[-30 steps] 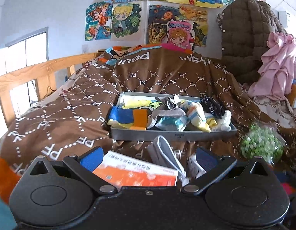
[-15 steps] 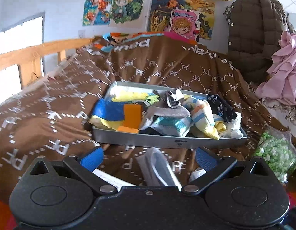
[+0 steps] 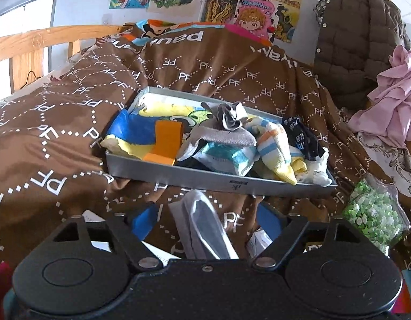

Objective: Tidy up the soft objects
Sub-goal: 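Grasp the white paper packet with the left tool while the right tool grasps the cartoon sticker card, then carry the paper packet and sticker card over the tray with both tools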

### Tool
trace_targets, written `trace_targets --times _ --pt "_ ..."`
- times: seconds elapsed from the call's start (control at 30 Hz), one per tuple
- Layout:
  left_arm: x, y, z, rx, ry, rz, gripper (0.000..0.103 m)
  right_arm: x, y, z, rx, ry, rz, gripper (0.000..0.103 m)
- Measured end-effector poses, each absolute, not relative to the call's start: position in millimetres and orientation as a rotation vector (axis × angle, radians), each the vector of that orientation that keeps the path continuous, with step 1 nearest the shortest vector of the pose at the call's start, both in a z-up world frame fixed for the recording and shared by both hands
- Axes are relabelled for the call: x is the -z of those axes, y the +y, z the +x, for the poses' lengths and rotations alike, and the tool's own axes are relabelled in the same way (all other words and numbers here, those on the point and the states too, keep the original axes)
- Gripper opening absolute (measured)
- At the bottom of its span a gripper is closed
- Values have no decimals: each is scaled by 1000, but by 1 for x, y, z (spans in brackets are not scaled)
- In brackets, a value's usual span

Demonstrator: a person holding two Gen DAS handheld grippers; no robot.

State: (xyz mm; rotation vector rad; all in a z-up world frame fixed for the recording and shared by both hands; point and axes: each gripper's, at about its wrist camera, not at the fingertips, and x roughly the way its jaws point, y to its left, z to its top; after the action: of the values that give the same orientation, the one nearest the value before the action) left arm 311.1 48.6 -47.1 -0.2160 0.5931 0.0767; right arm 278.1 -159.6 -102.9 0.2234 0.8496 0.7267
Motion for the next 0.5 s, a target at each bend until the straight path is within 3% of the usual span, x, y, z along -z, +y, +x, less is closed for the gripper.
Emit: trace_targets --times 0.17,0.3,0.5 --pt "47 51 311 -87 609 -228 62 103 -156 277 -738 830 209 43" --pt "47 51 311 -85 624 -231 40 103 -155 279 -738 809 207 25" --pt "46 50 309 -70 624 -214 18 100 -155 278 -736 771 202 12"
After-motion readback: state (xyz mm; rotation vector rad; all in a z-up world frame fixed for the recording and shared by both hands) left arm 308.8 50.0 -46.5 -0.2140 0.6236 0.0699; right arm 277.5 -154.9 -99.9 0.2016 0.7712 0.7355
